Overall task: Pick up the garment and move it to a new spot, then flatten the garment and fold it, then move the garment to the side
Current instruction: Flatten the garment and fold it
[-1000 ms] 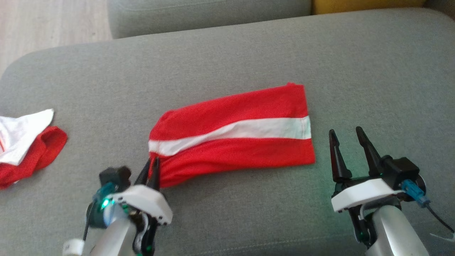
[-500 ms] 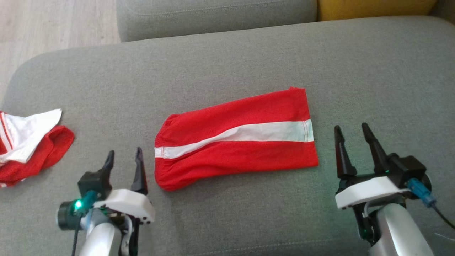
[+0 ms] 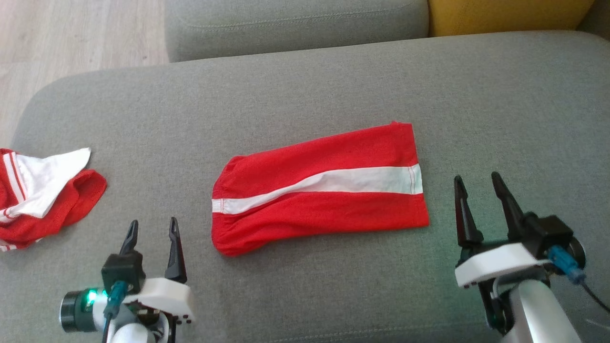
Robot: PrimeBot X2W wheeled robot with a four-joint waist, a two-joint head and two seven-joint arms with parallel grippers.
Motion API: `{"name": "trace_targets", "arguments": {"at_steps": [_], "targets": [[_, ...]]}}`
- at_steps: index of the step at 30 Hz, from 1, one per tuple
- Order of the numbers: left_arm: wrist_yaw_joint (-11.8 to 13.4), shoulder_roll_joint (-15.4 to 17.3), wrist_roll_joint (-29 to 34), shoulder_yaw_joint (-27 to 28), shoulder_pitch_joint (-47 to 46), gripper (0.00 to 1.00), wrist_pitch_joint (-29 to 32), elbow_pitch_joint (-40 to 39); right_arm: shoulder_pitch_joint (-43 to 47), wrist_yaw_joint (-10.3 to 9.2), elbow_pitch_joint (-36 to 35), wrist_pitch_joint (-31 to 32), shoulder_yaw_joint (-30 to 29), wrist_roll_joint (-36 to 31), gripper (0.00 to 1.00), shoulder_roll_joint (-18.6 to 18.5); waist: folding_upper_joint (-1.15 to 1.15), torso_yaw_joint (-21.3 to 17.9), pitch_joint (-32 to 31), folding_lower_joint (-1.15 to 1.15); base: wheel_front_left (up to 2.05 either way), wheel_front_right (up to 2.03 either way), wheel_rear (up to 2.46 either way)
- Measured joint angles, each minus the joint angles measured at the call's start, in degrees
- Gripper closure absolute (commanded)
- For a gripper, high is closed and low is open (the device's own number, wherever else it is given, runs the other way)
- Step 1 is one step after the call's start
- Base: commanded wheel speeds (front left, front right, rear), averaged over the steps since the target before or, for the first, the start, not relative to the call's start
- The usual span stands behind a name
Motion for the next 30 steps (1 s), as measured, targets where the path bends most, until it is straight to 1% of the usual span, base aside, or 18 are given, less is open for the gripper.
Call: {"name": "trace_targets", "arguments": {"at_steps": [10, 17, 23, 27, 30], "targets": [[-0.05, -0.35, 1.14, -0.02, 0.01, 0.0, 0.0, 0.89, 1.5, 0.0, 2.27, 0.0, 0.97, 0.01, 0.0, 0.03, 0.0, 0.57, -0.21, 0.0, 0.0, 0.0, 0.0], [-0.41, -0.47, 1.32, 0.05, 0.01, 0.0, 0.0, 1.07, 1.47, 0.0, 2.52, 0.0, 1.4, 0.02, 0.0, 0.05, 0.0, 1.59, 0.42, 0.0, 0.0, 0.0, 0.0], [-0.8, -0.96, 1.65, 0.0, -0.11, 0.0, 0.0, 1.09, 1.35, 0.0, 2.54, 0.0, 1.64, 0.02, 0.0, 0.05, 0.0, 1.69, 1.55, 0.0, 0.0, 0.0, 0.0], [-2.7, -1.59, 1.22, -0.53, -0.83, 0.0, 0.0, 1.29, 0.76, 0.0, 2.53, 0.0, 1.69, 0.02, 0.0, 0.05, 0.0, 1.62, 3.03, 0.0, 0.0, 0.0, 0.0], [-4.97, -2.16, -1.0, -1.97, -2.89, 0.0, 0.0, 2.41, -0.22, 0.0, 2.42, 0.0, 1.74, 0.02, 0.0, 0.05, 0.0, 1.52, 4.29, 0.0, 0.0, 0.0, 0.0]]}}
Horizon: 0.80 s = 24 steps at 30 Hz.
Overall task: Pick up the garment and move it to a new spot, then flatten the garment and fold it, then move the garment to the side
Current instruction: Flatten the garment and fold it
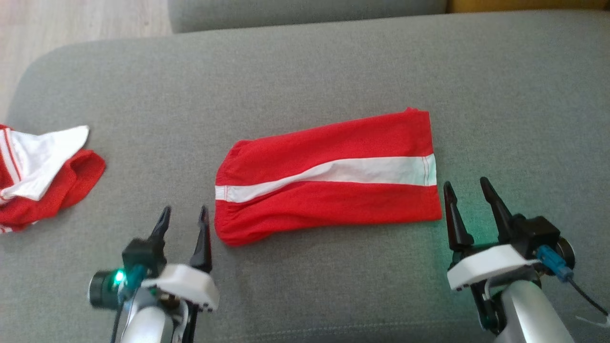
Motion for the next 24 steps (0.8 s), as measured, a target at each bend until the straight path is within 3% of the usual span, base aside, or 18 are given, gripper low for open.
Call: {"name": "trace_targets", "arguments": {"at_steps": [10, 18, 24], "targets": [[-6.3, -0.56, -10.37, -3.15, -8.21, 0.0, 0.0, 6.11, -2.86, 0.0, -0.55, 0.0, 1.57, 0.6, 0.0, 0.02, 0.0, -2.12, 3.7, 0.0, 0.0, 0.0, 0.0], [-7.89, -0.86, -14.29, -1.05, -12.32, 0.0, 0.0, 11.8, -3.39, 0.0, -1.23, 0.0, 1.53, 1.18, 0.0, 0.02, 0.0, -4.34, 6.04, 0.0, 0.0, 0.0, 0.0], [-9.29, -0.91, -21.17, -1.46, -12.34, 0.0, 0.0, 14.12, -3.4, 0.0, -1.25, 0.0, 1.31, 1.69, 0.0, 0.02, 0.0, -4.43, 6.09, 0.0, 0.0, 0.0, 0.0]]}}
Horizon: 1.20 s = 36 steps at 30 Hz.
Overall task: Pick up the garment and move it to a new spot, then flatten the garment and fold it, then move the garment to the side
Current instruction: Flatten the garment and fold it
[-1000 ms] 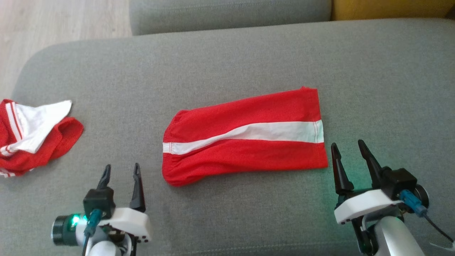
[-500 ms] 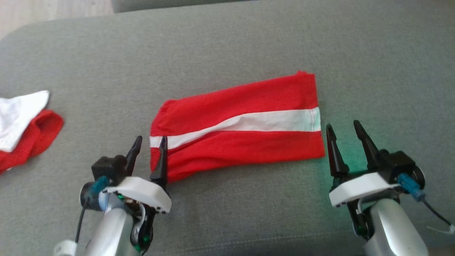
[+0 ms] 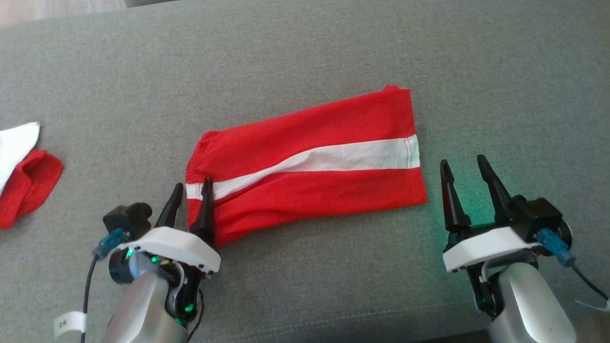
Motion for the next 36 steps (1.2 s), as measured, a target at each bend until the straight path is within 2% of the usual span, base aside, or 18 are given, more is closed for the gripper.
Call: {"name": "trace_targets", "arguments": {"at_steps": [8, 14, 15, 16, 17, 18, 19, 20, 26, 30, 36], "targets": [[-0.89, -0.02, -8.34, -2.27, 0.31, 0.0, -0.01, 0.81, -0.01, 0.0, 0.0, 0.0, 0.12, 0.41, 0.0, 0.0, 0.0, 0.77, -0.47, 0.0, 0.0, 0.0, 0.0], [-1.46, 0.04, -9.46, -3.27, 0.25, 0.0, -0.43, 1.0, -0.24, 0.0, 0.0, 0.0, 0.2, 0.41, 0.0, 0.0, 0.0, 0.6, -0.26, 0.0, 0.0, 0.0, 0.0], [-1.46, 0.04, -9.46, -3.27, 0.25, 0.03, -0.43, 0.98, -0.35, 0.0, 0.0, 0.0, 0.18, 0.41, 0.0, 0.0, 0.0, 0.55, -0.22, 0.0, 0.0, 0.0, 0.0], [-1.46, 0.03, -9.46, -3.36, 0.25, 0.12, -0.43, 1.01, -0.52, 0.0, 0.0, 0.0, 0.15, 0.41, 0.0, 0.0, 0.0, 0.52, -0.17, 0.0, 0.0, 0.0, 0.0], [-1.47, 0.03, -9.46, -3.39, 0.25, 0.4, -0.43, 1.03, -0.7, 0.0, -0.01, 0.0, 0.15, 0.41, 0.0, 0.0, 0.0, 0.5, -0.13, 0.0, 0.0, 0.0, 0.0], [-1.47, 0.03, -9.46, -3.39, 0.25, 0.57, -0.43, 1.03, -0.7, 0.0, -0.01, 0.0, 0.15, 0.41, 0.0, 0.0, 0.0, 0.5, -0.13, 0.0, 0.0, 0.0, 0.0], [-1.47, 0.03, -9.4, -3.34, 0.25, 0.85, -0.43, 0.99, -0.74, 0.0, -0.03, 0.0, 0.13, 0.41, 0.0, 0.0, 0.0, 0.51, -0.07, 0.0, 0.0, 0.0, 0.0], [-1.47, 0.03, -9.15, -3.31, 0.25, 1.0, -0.43, 0.97, -0.73, 0.0, -0.02, 0.0, 0.1, 0.41, 0.0, 0.0, 0.0, 0.56, -0.01, 0.0, 0.0, 0.0, 0.0], [-1.53, -0.07, -7.53, -2.16, 0.21, 1.0, -0.42, -0.96, -0.79, 0.0, 1.09, 0.0, -0.01, 1.2, 0.0, 0.0, 0.0, 1.31, 0.48, 0.0, 0.0, 0.0, 0.0], [-1.8, -0.05, -6.45, -2.07, 0.23, 1.0, -0.42, -2.14, -2.46, 0.0, 6.65, 0.0, 0.9, 4.59, 0.0, 0.0, 0.0, 2.07, 1.0, 0.0, 0.0, 0.0, 0.0], [-1.97, -0.05, -5.77, -3.71, 0.21, 1.0, -0.42, -2.58, -10.05, 0.0, 14.35, 0.0, 4.24, 9.57, 0.0, -0.03, 0.0, 3.19, 1.78, 0.0, 0.0, 0.0, 0.0]]}}
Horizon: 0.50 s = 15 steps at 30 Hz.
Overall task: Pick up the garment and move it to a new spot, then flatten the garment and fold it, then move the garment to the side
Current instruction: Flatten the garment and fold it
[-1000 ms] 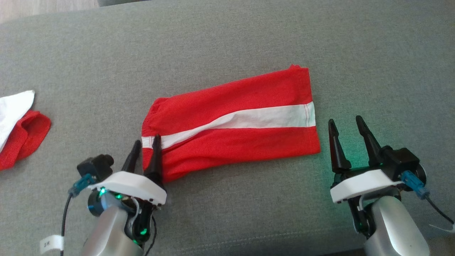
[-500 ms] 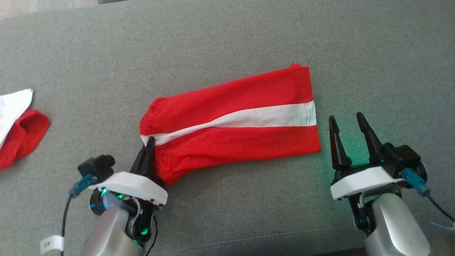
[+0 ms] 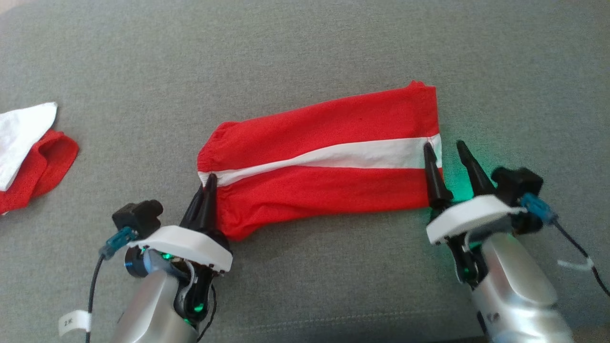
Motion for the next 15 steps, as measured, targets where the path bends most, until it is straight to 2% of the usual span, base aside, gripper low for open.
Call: {"name": "trace_targets", "arguments": {"at_steps": [3, 6, 10, 12, 13, 15], "targets": [[-0.05, 0.0, -0.01, -0.55, -0.04, 1.0, 0.0, -0.16, -3.08, 0.0, 3.47, 0.0, 2.02, 2.59, 0.02, -0.01, 0.0, 0.34, 0.37, 0.0, 0.0, 0.0, 0.0], [-0.05, 0.0, -0.02, -1.25, -0.31, 1.0, 0.0, -0.21, -4.53, 0.0, 6.33, 0.0, 3.01, 4.12, 0.21, -0.02, 0.0, 0.56, 0.77, 0.0, 0.0, 0.0, 0.0], [-0.05, 0.01, -0.11, -1.78, -0.48, 1.0, 0.0, -0.25, -5.06, 0.0, 8.24, 0.0, 3.08, 5.03, 0.2, -0.04, 0.0, 0.73, 1.05, 0.0, 0.0, 0.0, 0.0], [-0.05, 0.01, -0.1, -1.79, -0.48, 1.0, 0.0, -0.4, -5.06, 0.0, 8.56, 0.0, 3.16, 5.52, 0.23, -0.07, 0.0, 0.68, 1.11, 0.0, 0.0, 0.0, 0.0], [-0.05, 0.01, -0.1, -1.78, -0.48, 1.0, 0.0, -0.44, -5.06, 0.0, 8.58, 0.0, 3.25, 5.54, 0.29, -0.07, 0.0, 0.63, 1.1, 0.0, 0.0, 0.0, 0.0], [-0.07, 0.01, -0.1, -1.74, -0.48, 1.0, 0.0, -0.45, -5.06, 0.0, 8.6, 0.0, 3.8, 6.26, 0.54, -0.08, 0.0, 0.49, 1.09, 0.0, 0.0, 0.0, 0.0]]}}
